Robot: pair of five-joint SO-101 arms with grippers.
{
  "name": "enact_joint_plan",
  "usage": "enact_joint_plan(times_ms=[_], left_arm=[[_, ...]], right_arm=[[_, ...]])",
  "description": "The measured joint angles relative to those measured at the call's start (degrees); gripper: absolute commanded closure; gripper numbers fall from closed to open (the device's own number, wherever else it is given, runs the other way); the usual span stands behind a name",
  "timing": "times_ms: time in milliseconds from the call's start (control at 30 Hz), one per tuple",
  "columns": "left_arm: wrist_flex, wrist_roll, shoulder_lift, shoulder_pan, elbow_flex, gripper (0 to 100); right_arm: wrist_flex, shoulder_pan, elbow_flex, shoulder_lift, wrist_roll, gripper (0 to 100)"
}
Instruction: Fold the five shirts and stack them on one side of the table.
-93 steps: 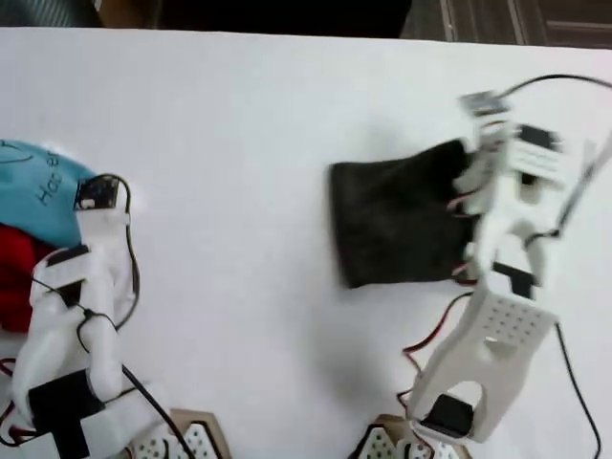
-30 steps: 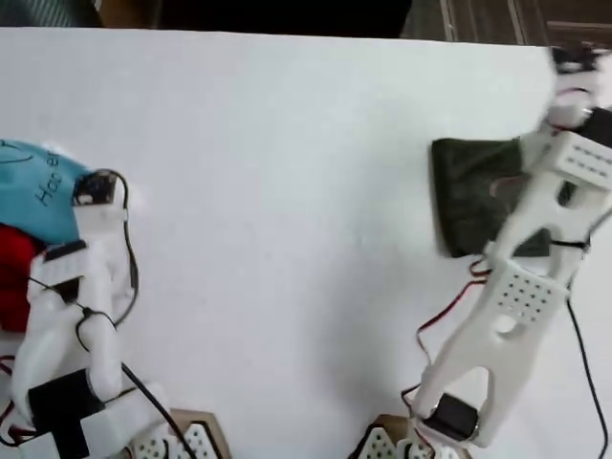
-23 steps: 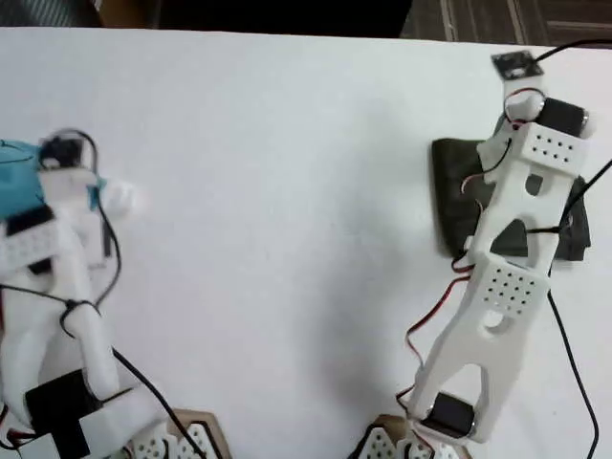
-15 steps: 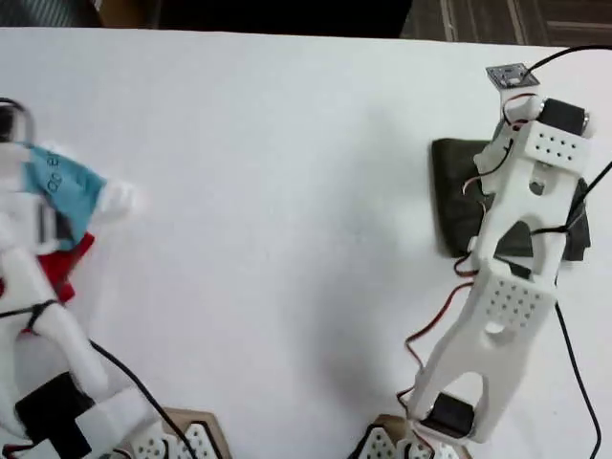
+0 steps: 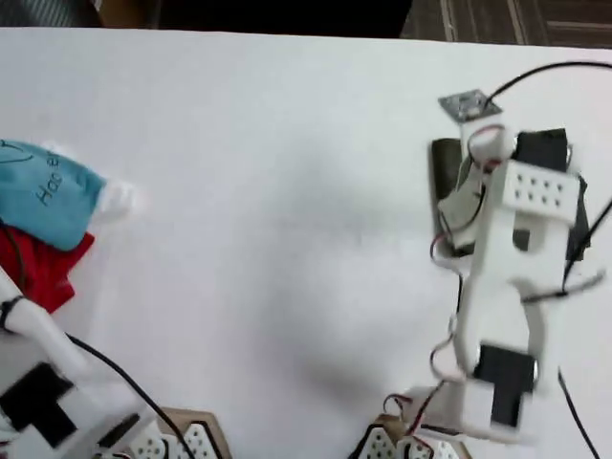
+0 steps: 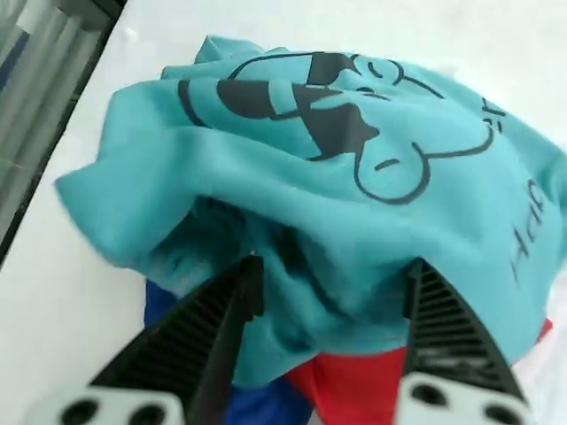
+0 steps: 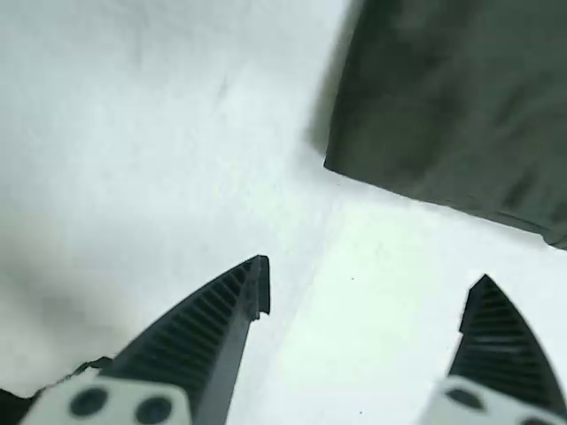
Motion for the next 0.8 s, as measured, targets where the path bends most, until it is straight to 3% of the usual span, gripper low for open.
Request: enact_joint_plan(times_ms=[133,267,533,800], left_arm=[[-0.79,0.00,7.30,0.35,0.00,79],[1.49,0.09,9.76,1.67,0.00,99],[14.33,0.18,7.65,10.90,-4.66,97],[30.42,0.18,-7.21,30.24,-13.98,97]], right_arm=[[0.00,0.00,7.82,-10.29,2.20,66.0],[-0.18,0.00,13.63,-16.26,4.04,66.1],[-5.45,0.00,23.38,-17.49,4.13,66.1],[-6.42,0.00,24.70,-17.67,4.22,66.1]])
